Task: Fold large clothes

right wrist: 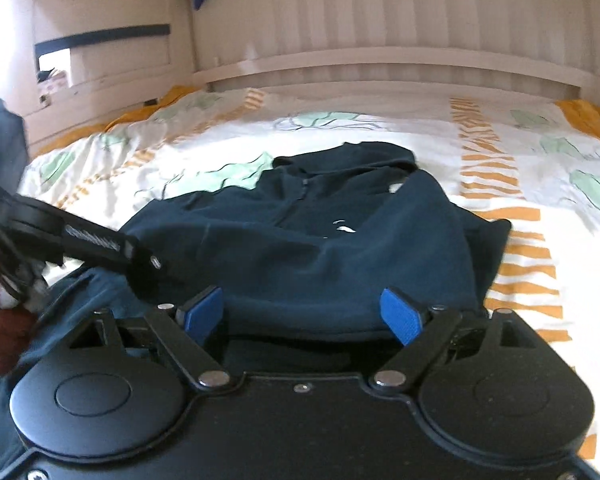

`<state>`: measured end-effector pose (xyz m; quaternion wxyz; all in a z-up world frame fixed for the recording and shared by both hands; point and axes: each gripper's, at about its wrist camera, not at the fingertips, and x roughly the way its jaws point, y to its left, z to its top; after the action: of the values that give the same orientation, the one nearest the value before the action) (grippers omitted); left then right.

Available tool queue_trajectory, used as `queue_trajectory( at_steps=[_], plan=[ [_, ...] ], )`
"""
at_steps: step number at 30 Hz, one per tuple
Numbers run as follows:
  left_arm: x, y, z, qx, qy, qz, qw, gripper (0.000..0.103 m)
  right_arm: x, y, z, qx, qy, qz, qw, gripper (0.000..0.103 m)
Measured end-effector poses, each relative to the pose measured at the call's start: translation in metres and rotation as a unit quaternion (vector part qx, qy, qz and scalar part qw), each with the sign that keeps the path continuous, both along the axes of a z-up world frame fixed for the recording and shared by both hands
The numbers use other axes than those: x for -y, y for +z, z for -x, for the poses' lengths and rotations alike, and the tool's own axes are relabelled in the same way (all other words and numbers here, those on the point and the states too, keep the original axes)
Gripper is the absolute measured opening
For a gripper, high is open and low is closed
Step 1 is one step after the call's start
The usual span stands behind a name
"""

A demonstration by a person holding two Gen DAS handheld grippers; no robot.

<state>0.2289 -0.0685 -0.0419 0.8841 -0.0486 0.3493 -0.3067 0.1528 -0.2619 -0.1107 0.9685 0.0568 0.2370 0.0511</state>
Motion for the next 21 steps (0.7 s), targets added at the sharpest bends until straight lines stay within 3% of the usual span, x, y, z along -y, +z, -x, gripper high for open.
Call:
queue_trajectory(
  at_steps=[5,9,16,21],
  plan=[
    [-0.012,0.056,-0.021,0.051,0.014,0.036,0.9980,0.008,0.008,0.002,0.008,0.015,-0.021,-0.007,1.000,0.087],
    [-0.033,0.071,-0.041,0.084,0.043,0.007,0.9955,0.008,0.014,0.005,0.011,0.025,-0.033,-0.016,0.999,0.089],
    [-0.070,0.027,-0.071,-0.002,0.078,-0.020,0.9968,0.008,0.025,-0.004,0.000,0.003,-0.053,-0.037,0.998,0.092],
    [-0.085,0.001,-0.083,-0.035,0.077,-0.035,0.9958,0.008,0.034,-0.009,-0.009,-0.007,-0.070,-0.056,0.996,0.092]
  ],
)
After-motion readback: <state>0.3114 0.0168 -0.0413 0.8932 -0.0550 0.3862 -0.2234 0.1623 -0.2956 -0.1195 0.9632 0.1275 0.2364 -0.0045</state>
